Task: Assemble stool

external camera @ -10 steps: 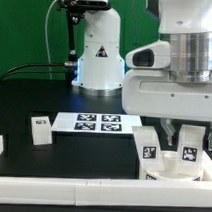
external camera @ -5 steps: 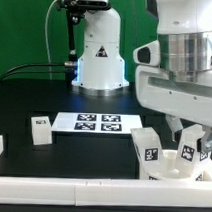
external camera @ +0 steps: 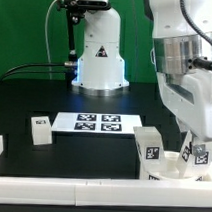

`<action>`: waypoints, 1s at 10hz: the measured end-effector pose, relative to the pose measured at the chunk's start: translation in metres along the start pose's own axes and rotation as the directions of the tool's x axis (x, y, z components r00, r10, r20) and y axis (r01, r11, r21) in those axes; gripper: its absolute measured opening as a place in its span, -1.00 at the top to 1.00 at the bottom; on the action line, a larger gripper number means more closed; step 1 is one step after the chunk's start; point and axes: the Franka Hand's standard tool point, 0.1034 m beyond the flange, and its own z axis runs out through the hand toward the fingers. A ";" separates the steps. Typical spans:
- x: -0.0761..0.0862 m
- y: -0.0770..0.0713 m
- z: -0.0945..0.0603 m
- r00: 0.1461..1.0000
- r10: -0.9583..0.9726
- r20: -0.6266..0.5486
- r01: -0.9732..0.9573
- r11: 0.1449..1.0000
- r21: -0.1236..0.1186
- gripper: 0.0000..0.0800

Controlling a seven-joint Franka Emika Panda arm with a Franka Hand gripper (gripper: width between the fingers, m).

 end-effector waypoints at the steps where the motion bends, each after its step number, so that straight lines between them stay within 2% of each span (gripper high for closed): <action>1: 0.000 0.000 0.000 0.994 0.108 0.006 -0.108 0.994 0.003 0.15; 2: -0.001 0.000 0.000 0.962 0.274 0.024 -0.274 0.962 0.008 0.15; 3: -0.002 0.000 0.000 0.910 0.413 0.036 -0.414 0.910 0.025 0.15; 4: -0.003 -0.001 0.001 0.876 0.481 0.047 -0.482 0.875 0.033 0.15; 5: -0.003 -0.001 0.001 0.884 0.464 0.046 -0.466 0.884 0.033 0.15; 6: -0.003 0.000 0.001 0.896 0.441 0.044 -0.442 0.896 0.027 -0.09; 7: -0.005 0.001 0.001 0.901 0.432 0.045 -0.433 0.901 0.018 -0.42; 8: -0.006 0.000 -0.004 0.918 0.393 0.049 -0.394 0.919 0.019 -0.56; 10: -0.012 -0.004 -0.026 0.996 0.067 0.061 -0.068 0.998 0.005 -0.61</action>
Offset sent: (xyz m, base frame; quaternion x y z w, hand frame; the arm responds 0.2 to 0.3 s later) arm -0.0014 -0.0058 0.0007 0.0605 -0.0188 0.3342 0.9404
